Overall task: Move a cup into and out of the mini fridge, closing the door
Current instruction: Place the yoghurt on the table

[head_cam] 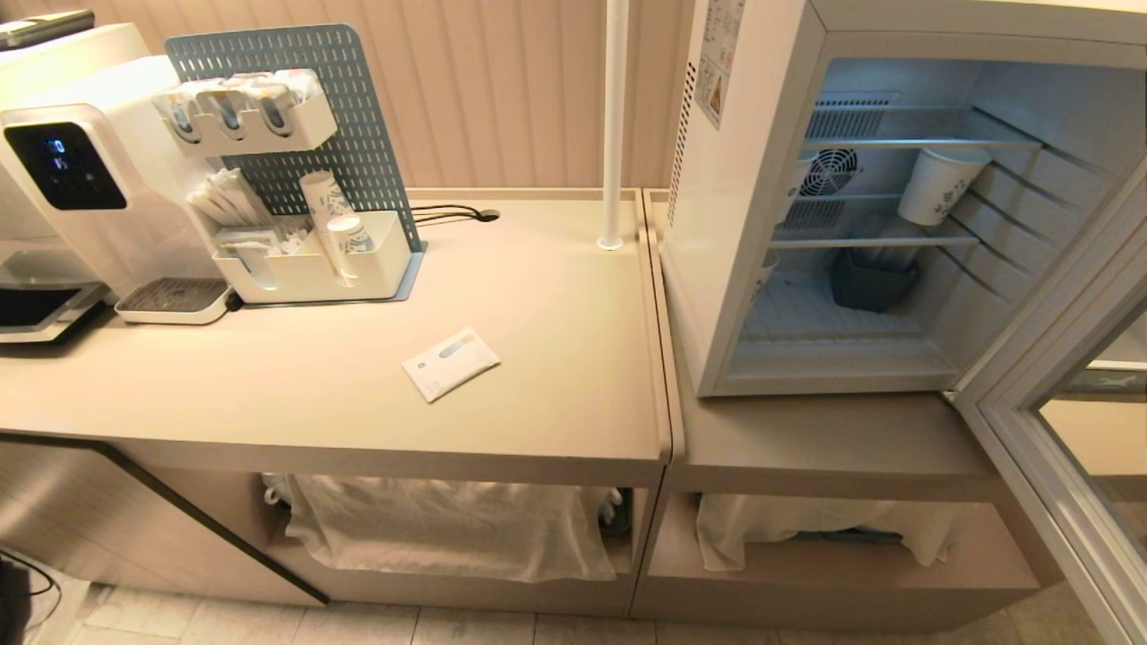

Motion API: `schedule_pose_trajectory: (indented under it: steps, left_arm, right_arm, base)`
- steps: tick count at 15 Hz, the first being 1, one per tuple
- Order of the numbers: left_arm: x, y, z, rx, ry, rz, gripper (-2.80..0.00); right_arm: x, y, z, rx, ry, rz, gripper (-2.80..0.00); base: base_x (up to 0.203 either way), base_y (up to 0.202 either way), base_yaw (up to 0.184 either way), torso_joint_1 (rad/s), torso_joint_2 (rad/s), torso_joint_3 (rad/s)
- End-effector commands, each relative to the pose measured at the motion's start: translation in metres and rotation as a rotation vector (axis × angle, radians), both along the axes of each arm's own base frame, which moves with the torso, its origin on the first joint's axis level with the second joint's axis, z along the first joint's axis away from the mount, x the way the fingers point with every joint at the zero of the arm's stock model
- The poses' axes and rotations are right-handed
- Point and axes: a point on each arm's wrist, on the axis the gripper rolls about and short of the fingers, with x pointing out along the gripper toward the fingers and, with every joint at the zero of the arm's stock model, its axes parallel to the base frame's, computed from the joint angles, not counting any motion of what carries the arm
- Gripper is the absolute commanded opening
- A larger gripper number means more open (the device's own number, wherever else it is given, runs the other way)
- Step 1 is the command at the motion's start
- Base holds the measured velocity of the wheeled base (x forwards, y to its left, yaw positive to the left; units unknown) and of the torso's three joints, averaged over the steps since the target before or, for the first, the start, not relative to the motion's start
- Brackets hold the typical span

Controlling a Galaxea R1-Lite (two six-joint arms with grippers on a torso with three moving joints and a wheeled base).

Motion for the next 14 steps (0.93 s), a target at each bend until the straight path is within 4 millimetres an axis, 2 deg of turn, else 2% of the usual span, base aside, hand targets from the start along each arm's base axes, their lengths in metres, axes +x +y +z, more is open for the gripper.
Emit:
schedule_pose_trajectory:
  steps: [1, 4, 14]
  left_arm:
    - [0.0001, 0.0, 0.0001, 0.0, 0.001, 0.001, -2.8]
    - [0.0001, 0.0, 0.0001, 0.0, 0.001, 0.001, -2.8]
    - [0.0001, 0.0, 0.0001, 0.0, 0.001, 0.001, -2.8]
  right_arm:
    - [0.0002, 0.0, -0.0002, 0.0, 0.004, 0.001, -2.8]
    - [0.0001, 0.0, -0.0001, 0.0, 0.004, 0.001, -2.8]
    - [0.0001, 0.0, -0.0006, -0.002, 0.009, 0.001, -2.8]
  base:
    - [0.0, 0.0, 0.0, 0.0, 0.0, 0.0]
    - [0.0, 0.0, 0.0, 0.001, 0.0, 0.105]
    - [0.0, 0.0, 0.0, 0.005, 0.0, 0.197]
